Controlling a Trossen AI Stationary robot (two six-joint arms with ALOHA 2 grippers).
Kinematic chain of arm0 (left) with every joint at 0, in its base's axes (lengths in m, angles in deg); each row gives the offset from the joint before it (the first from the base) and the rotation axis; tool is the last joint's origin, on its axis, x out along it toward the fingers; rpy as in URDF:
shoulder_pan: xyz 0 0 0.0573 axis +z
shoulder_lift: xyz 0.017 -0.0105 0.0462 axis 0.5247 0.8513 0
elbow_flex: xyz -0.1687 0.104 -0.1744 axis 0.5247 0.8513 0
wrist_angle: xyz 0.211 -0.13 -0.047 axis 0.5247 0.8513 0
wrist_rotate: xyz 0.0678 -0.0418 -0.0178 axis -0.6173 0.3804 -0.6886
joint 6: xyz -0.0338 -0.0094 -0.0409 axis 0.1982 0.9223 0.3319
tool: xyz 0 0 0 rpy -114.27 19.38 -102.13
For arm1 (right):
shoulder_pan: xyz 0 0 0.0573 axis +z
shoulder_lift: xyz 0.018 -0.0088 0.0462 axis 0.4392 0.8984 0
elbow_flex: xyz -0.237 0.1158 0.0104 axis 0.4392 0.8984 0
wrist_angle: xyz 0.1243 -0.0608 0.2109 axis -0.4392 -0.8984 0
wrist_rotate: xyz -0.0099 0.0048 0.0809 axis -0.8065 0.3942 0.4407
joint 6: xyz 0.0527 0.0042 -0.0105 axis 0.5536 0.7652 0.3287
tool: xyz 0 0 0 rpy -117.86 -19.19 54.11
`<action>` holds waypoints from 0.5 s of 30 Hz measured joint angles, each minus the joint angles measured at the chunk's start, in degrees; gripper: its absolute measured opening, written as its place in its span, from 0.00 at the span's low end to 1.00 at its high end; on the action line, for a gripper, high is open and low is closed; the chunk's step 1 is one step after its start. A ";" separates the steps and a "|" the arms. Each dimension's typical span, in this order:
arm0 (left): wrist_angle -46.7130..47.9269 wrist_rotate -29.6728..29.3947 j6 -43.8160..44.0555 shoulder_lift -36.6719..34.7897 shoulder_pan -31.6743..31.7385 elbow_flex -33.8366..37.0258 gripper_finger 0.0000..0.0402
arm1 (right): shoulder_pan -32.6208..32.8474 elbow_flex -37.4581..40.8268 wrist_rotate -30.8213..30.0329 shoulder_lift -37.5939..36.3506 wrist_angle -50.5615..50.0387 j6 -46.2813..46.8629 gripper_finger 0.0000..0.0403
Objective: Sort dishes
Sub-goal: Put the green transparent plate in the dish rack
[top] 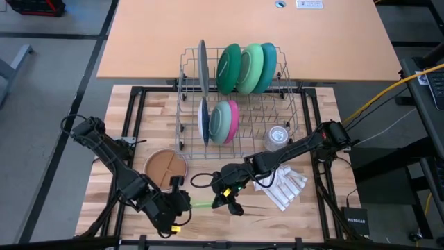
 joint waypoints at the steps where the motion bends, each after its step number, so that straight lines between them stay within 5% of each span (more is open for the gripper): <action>1: 0.20 0.03 0.11 0.00 0.40 0.00 0.05 | 0.00 0.00 0.03 0.00 -0.07 0.04 0.02; 9: 0.68 -0.93 -1.35 0.00 4.74 -0.02 0.33 | -0.11 0.02 -0.62 0.00 -0.44 0.92 0.02; 15: 0.99 -0.42 -0.36 -1.20 7.53 -0.02 0.40 | -0.15 0.02 -2.78 0.00 -0.38 6.84 0.01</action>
